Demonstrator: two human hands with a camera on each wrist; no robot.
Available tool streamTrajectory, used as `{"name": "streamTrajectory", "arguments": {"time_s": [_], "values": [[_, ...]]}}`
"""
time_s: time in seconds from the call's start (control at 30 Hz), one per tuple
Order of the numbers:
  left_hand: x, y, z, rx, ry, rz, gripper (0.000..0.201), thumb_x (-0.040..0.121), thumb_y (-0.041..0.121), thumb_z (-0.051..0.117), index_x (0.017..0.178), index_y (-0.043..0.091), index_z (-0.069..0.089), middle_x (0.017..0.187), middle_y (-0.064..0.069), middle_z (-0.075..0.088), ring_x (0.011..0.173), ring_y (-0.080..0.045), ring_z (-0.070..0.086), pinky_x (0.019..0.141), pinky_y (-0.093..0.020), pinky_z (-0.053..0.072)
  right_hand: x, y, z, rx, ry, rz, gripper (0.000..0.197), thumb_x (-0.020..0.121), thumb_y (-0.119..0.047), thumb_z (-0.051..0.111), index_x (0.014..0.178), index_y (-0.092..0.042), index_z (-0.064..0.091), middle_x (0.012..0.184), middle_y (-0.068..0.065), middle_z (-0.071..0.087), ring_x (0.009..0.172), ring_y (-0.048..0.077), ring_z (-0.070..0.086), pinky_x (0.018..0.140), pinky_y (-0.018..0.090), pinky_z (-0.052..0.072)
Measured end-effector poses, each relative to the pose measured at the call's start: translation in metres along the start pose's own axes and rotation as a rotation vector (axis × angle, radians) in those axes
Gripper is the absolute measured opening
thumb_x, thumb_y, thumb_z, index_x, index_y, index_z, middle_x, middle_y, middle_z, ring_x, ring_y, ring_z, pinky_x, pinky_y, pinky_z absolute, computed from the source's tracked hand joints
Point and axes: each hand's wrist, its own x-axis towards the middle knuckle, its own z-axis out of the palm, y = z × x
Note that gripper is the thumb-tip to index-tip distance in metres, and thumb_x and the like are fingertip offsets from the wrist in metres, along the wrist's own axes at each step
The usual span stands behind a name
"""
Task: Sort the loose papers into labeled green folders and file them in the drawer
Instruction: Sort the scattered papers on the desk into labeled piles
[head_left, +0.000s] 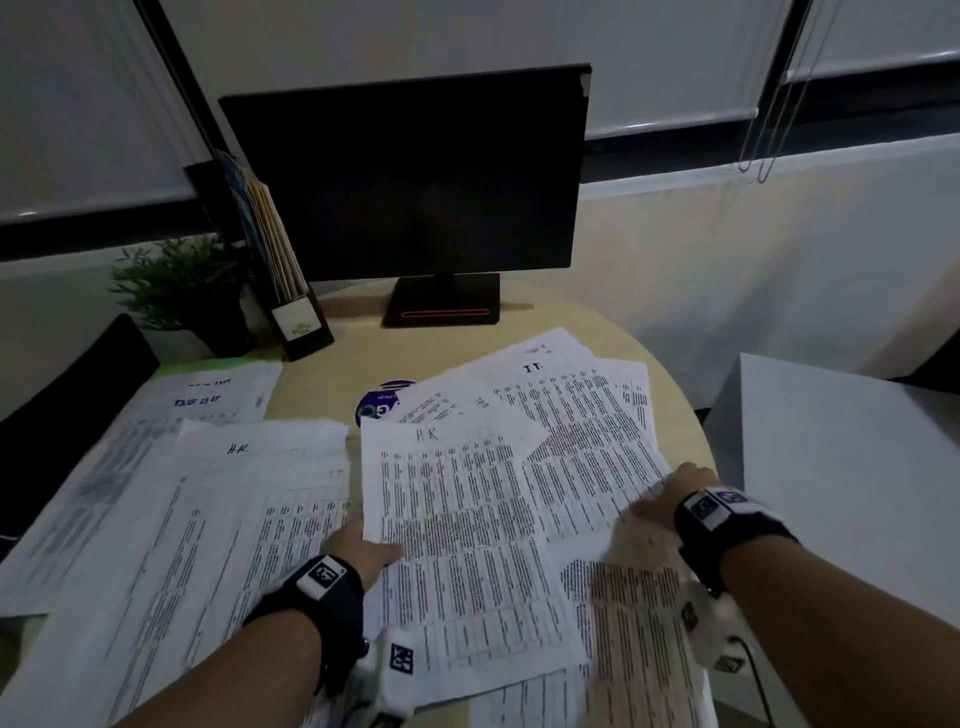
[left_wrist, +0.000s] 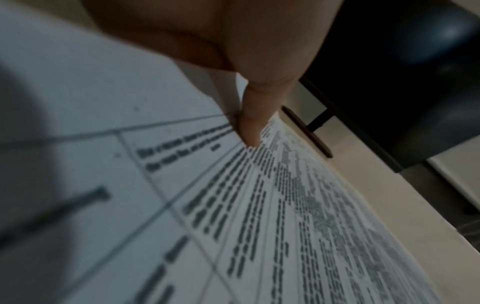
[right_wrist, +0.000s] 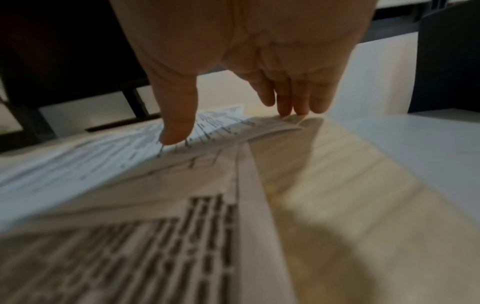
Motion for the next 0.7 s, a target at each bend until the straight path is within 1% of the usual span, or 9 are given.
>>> {"name": "streamTrajectory", "arguments": {"time_s": [0.1,0.17,0.27,0.3,0.4,0.5,0.57,0.6,0.7], "values": [[-0.001,-0.014,0.005,-0.024,0.037,-0.021,0.045,0.088,0.024,0.068,0.130,0.013,0.055,0.122,-0.010,0.064,0.091,-0.019,0.054,0.081,-0.022,0.041,0.005,-0.002,0.005,-0.096,0.008,-0.010,0.081,0.057,-0.057,0.080,0.116,-0.007,0.054,0.109,0.008,0.056,0.105,0.027,0.058,0.087,0.030,0.050],[-0.001,-0.020,0.005,-0.070,0.040,-0.023,0.040,0.087,0.027,0.069,0.122,0.011,0.060,0.119,-0.010,0.065,0.091,-0.019,0.055,0.082,-0.024,0.042,0.004,-0.004,0.006,-0.165,-0.016,-0.036,0.076,0.054,-0.058,0.080,0.111,-0.014,0.056,0.116,0.008,0.055,0.108,0.028,0.057,0.089,0.033,0.050],[-0.002,-0.026,0.003,-0.069,-0.002,-0.002,0.038,0.088,0.030,0.067,0.121,0.012,0.061,0.112,-0.005,0.066,0.090,-0.017,0.055,0.072,-0.021,0.039,0.000,-0.005,0.000,-0.230,-0.074,-0.089,0.047,0.056,-0.054,0.083,0.070,-0.020,0.055,0.083,0.001,0.063,0.078,0.023,0.063,0.071,0.030,0.052],[-0.002,-0.026,0.003,-0.079,-0.004,0.004,0.037,0.088,0.029,0.067,0.120,0.011,0.061,0.108,-0.004,0.065,0.089,-0.016,0.055,0.070,-0.021,0.038,-0.002,-0.005,-0.002,-0.243,-0.096,-0.111,0.043,0.060,-0.051,0.083,0.066,-0.021,0.053,0.075,-0.001,0.061,0.072,0.022,0.062,0.065,0.028,0.049],[-0.003,-0.024,0.001,-0.110,-0.004,0.012,0.035,0.089,0.026,0.066,0.121,0.012,0.061,0.099,-0.001,0.062,0.087,-0.015,0.056,0.064,-0.019,0.038,-0.013,-0.015,-0.003,-0.234,-0.146,-0.134,0.035,0.067,-0.038,0.083,0.089,-0.018,0.064,0.069,-0.003,0.058,0.065,0.020,0.060,0.058,0.026,0.046],[-0.003,-0.024,0.000,-0.122,-0.016,0.020,0.034,0.089,0.024,0.066,0.121,0.012,0.061,0.098,-0.001,0.062,0.083,-0.013,0.055,0.060,-0.016,0.037,-0.024,-0.030,0.009,-0.221,-0.048,-0.240,0.039,0.075,-0.016,0.072,0.111,-0.013,0.057,0.087,0.001,0.055,0.081,0.023,0.060,0.073,0.032,0.052],[-0.003,-0.023,0.000,-0.135,-0.012,0.016,0.034,0.089,0.024,0.066,0.120,0.011,0.061,0.101,-0.004,0.063,0.083,-0.014,0.055,0.066,-0.020,0.039,-0.044,-0.042,0.017,-0.122,0.028,-0.375,0.030,0.085,-0.001,0.051,0.112,-0.013,0.049,0.109,0.004,0.052,0.096,0.025,0.058,0.081,0.031,0.047],[-0.002,-0.023,-0.001,-0.143,-0.010,0.013,0.034,0.088,0.023,0.066,0.120,0.011,0.062,0.103,-0.005,0.064,0.084,-0.015,0.055,0.068,-0.021,0.039,-0.054,-0.048,0.023,-0.087,0.023,-0.438,0.030,0.087,0.004,0.044,0.111,-0.015,0.046,0.109,0.003,0.052,0.096,0.023,0.058,0.080,0.028,0.045],[-0.001,-0.024,0.000,-0.180,-0.019,0.001,0.038,0.087,0.021,0.068,0.123,0.009,0.061,0.114,-0.010,0.065,0.089,-0.018,0.056,0.076,-0.024,0.042,-0.081,-0.063,0.040,-0.033,0.001,-0.591,0.024,0.093,0.001,0.041,0.097,-0.022,0.037,0.082,-0.008,0.048,0.067,0.007,0.051,0.060,0.016,0.041]]}}
